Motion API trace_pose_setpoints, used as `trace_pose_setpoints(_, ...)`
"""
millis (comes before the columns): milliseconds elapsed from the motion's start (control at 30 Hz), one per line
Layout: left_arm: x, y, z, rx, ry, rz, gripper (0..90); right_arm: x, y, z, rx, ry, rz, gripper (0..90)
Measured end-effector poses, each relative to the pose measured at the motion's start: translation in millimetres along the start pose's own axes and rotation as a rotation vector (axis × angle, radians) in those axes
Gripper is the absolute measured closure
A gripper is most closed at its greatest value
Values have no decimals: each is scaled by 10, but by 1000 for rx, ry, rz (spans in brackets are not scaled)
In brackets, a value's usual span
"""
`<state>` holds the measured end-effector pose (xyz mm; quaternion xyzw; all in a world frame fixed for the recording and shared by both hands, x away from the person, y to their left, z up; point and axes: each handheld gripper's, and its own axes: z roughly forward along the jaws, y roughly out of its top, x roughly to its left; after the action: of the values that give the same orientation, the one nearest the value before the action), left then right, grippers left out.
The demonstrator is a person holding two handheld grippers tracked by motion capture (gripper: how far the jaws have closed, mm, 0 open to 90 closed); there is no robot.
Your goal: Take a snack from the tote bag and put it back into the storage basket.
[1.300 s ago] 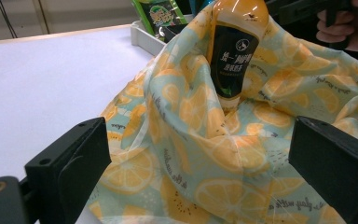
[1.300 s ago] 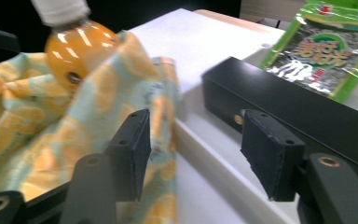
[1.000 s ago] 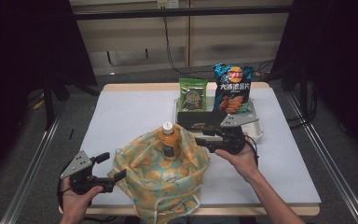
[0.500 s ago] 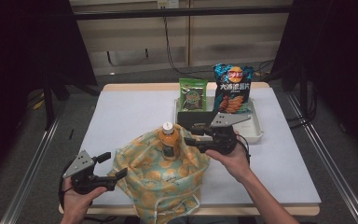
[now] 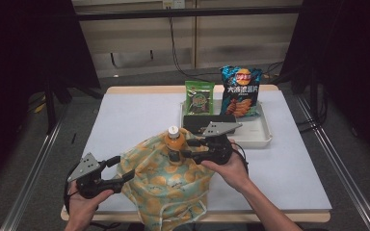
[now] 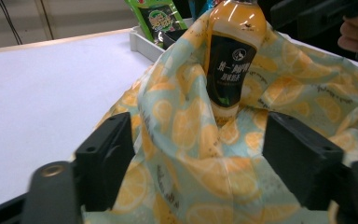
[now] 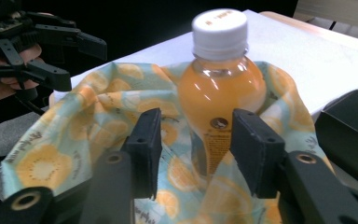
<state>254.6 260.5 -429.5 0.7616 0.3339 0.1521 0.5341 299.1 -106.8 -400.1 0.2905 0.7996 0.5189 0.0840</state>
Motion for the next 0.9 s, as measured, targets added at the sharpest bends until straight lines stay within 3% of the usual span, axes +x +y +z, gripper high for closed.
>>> trace_pose_setpoints(67,26,31,58,2,-27,-3,292,-19,-11,33,16,-7,0,485)
trace_pose_setpoints(200,37,100,194,19,-17,10,307,-43,-4,123,8,-11,2,385)
trace_pose_setpoints(300,41,174,261,33,-11,38,317,-64,0,194,6,-20,4,373)
trace_pose_setpoints(467,102,303,406,42,-13,51,355,-99,37,273,3,-35,4,303)
trace_pose_setpoints(567,113,289,480,53,-30,28,365,-99,34,348,1,-44,16,258)
trace_pose_setpoints(633,101,244,516,60,-11,19,365,-91,9,422,12,-41,21,240)
trace_pose_setpoints(767,84,166,539,83,-21,27,363,-62,-5,543,32,-67,6,215)
trace_pose_setpoints(900,85,154,534,82,-17,31,347,-65,7,598,6,-96,31,208)
